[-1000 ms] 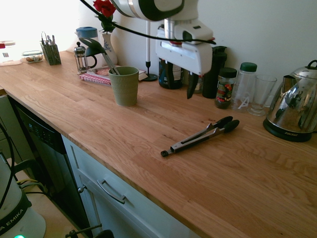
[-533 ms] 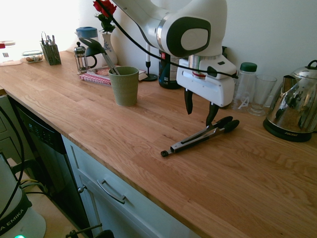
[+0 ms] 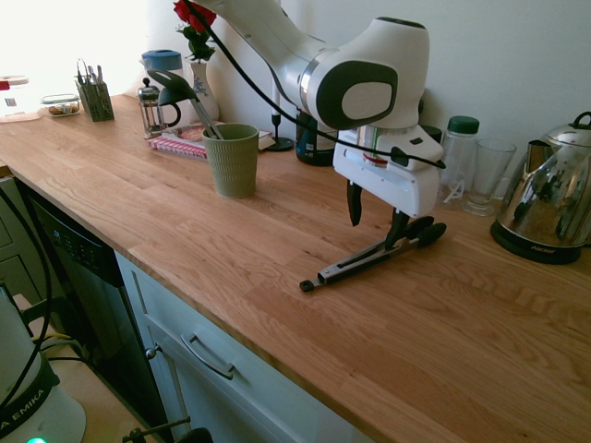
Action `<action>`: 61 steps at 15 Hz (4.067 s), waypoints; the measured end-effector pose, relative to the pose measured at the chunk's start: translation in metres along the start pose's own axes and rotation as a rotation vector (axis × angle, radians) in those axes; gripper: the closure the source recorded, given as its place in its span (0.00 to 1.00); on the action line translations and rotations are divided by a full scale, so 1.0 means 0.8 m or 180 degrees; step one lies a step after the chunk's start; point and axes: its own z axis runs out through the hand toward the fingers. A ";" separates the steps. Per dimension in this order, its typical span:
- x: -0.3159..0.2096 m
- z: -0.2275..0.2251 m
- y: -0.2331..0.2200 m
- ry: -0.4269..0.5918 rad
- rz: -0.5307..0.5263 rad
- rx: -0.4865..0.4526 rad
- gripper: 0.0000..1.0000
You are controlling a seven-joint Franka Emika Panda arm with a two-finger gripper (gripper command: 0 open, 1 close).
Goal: Put the tongs back in the holder
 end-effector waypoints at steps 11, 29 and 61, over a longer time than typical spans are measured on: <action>0.009 0.010 -0.009 -0.0029 -0.0047 -0.0010 1.00; 0.012 -0.098 -0.021 -0.0125 -0.0164 0.0131 1.00; -0.420 -0.248 -0.269 0.1480 -0.0865 0.1170 1.00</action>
